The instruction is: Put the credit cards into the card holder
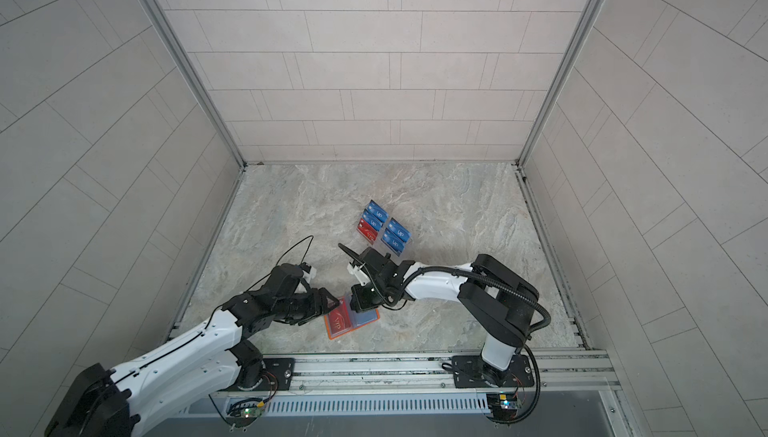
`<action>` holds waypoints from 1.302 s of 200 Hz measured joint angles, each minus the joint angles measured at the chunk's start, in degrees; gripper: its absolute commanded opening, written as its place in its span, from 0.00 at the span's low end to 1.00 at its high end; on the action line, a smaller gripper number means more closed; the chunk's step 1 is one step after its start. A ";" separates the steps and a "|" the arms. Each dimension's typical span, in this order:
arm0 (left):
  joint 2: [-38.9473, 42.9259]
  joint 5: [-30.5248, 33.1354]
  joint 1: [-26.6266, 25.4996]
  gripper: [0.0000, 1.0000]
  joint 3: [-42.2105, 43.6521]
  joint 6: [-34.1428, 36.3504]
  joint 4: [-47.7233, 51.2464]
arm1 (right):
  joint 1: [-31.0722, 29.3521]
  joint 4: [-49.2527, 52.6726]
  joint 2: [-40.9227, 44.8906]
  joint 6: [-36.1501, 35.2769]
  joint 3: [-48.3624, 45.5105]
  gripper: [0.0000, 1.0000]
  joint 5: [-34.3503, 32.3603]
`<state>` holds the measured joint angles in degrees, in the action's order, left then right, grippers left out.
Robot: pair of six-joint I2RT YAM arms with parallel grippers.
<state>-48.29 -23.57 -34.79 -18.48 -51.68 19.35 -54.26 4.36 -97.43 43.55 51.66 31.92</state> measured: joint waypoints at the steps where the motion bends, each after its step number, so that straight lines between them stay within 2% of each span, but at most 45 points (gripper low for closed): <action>1: 0.07 0.09 0.02 0.66 0.02 -0.02 0.11 | -0.04 0.00 0.00 0.00 0.02 0.09 0.00; 49: 3.32 0.55 2.84 0.70 2.69 -0.22 1.66 | -1.53 -1.20 -2.82 0.20 0.83 0.09 0.68; 93: 4.57 -1.51 3.69 0.70 6.56 -2.78 -4.33 | -2.14 -1.20 -4.98 0.24 0.83 0.10 0.63; 123: 3.26 -2.27 3.69 0.69 6.86 -3.34 -6.71 | -2.43 -1.44 -5.01 0.44 1.03 0.14 0.63; 141: 5.99 -0.37 3.72 0.71 6.78 -3.30 -3.67 | -2.62 -0.83 -5.01 0.35 1.81 0.16 0.39; 166: 11.63 2.51 4.66 0.69 6.23 -2.62 3.78 | -3.10 -0.26 -5.01 0.11 2.80 0.16 -0.17; 188: 11.96 4.90 5.16 0.68 4.61 -2.03 8.74 | -3.21 0.28 -5.01 -0.09 3.30 0.21 -0.31; 211: 12.09 7.19 5.20 0.68 3.19 -1.64 12.50 | -3.48 1.49 -5.11 -0.92 4.35 0.23 -0.94; 233: 11.30 6.34 5.20 0.68 2.21 -1.40 11.30 | -3.85 1.86 -5.14 -1.29 4.61 0.23 -1.31; 260: 5.95 2.75 5.20 0.68 2.23 -1.40 6.25 | -3.87 2.27 -5.40 -1.33 4.61 0.23 -1.75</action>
<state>-42.35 -20.82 -29.58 -16.25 -53.08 25.61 -58.13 6.63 -102.83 42.22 56.27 30.17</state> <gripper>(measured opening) 0.677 0.225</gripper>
